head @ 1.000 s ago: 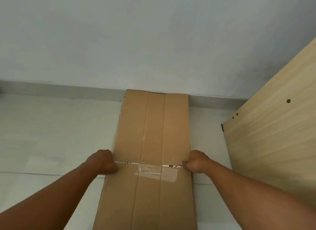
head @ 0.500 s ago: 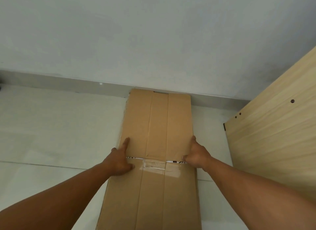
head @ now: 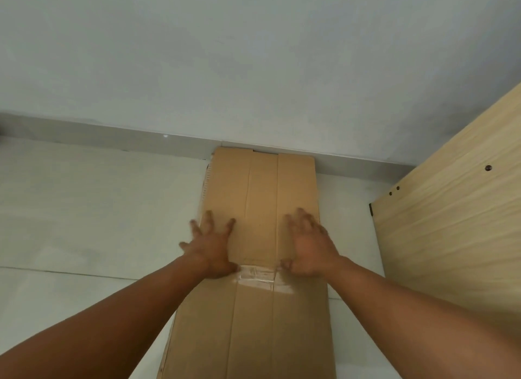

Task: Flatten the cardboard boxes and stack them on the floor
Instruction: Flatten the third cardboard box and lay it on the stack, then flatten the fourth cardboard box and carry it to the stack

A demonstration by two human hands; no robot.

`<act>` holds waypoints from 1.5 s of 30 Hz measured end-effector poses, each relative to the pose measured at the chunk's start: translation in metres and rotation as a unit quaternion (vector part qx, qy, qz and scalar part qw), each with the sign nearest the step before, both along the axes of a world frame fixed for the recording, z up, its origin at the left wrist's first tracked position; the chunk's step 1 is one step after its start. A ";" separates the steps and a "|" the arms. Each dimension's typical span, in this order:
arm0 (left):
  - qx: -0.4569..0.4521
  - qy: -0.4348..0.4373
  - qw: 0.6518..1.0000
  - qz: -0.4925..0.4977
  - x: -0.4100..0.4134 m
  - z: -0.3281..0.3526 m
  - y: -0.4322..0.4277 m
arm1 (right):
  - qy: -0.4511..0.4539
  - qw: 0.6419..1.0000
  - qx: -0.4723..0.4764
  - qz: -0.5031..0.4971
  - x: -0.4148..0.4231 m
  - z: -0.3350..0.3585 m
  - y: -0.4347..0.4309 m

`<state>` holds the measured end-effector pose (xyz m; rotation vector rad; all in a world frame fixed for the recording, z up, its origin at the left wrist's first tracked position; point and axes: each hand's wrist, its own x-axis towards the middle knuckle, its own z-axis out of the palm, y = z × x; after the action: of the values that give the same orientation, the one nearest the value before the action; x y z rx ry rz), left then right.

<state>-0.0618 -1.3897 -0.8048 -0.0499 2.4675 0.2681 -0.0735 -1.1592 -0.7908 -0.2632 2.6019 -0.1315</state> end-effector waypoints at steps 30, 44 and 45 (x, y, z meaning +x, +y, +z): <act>0.096 0.020 0.995 0.032 0.066 0.157 0.031 | 0.033 0.997 -0.033 -0.069 0.130 0.075 -0.044; 0.162 0.046 0.985 -0.023 0.113 0.686 0.087 | -0.023 0.981 -0.095 -0.167 0.163 0.691 0.071; 0.170 0.066 0.982 -0.036 0.114 0.712 0.098 | 0.011 0.979 -0.111 -0.172 0.165 0.720 0.081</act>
<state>0.0525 -1.2917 -0.0928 0.2077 2.5120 0.6774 0.0915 -1.0782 -0.0713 0.1135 2.6331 -0.5452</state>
